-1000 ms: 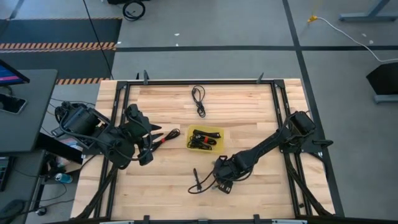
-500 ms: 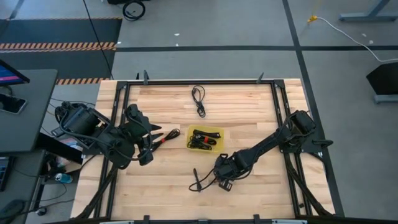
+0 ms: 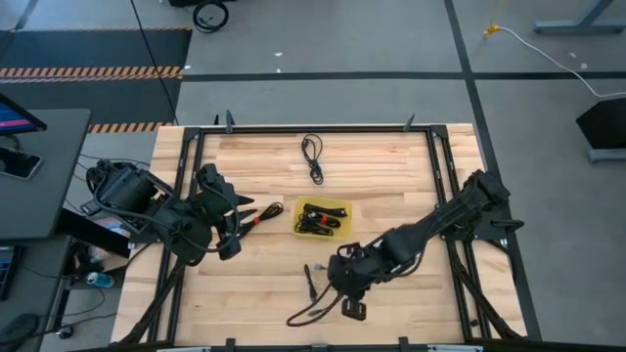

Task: Pick and place USB-C Cables
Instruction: Put the black charger cable into the yellow bin

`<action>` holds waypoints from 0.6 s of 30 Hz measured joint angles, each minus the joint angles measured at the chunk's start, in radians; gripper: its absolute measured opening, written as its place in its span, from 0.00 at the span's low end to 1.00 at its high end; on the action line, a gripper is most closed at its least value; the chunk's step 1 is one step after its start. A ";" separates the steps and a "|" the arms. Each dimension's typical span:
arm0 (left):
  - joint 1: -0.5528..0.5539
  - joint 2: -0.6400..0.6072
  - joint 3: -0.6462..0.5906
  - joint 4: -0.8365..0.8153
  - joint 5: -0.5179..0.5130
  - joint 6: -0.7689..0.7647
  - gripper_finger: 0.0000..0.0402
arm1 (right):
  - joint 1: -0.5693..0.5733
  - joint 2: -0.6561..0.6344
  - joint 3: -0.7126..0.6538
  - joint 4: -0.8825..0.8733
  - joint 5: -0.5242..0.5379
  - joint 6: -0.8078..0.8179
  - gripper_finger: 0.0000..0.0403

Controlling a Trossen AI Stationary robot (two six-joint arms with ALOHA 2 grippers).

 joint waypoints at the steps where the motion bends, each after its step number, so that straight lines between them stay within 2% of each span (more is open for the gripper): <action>1: 0.000 0.000 0.000 0.000 0.000 0.001 0.26 | -0.011 -0.003 0.039 -0.037 0.021 -0.037 0.06; 4: 0.000 0.000 0.000 0.000 0.000 0.010 0.26 | -0.067 -0.006 0.127 -0.121 0.058 -0.153 0.06; 8: 0.000 0.000 0.000 0.000 0.000 0.010 0.26 | -0.164 -0.008 0.162 -0.153 0.023 -0.327 0.06; 13: 0.000 0.000 0.000 -0.001 0.000 0.010 0.26 | -0.305 -0.007 0.114 -0.169 -0.051 -0.476 0.06; 18: 0.000 0.000 0.000 -0.001 0.000 0.010 0.26 | -0.399 -0.006 0.016 -0.171 -0.060 -0.556 0.06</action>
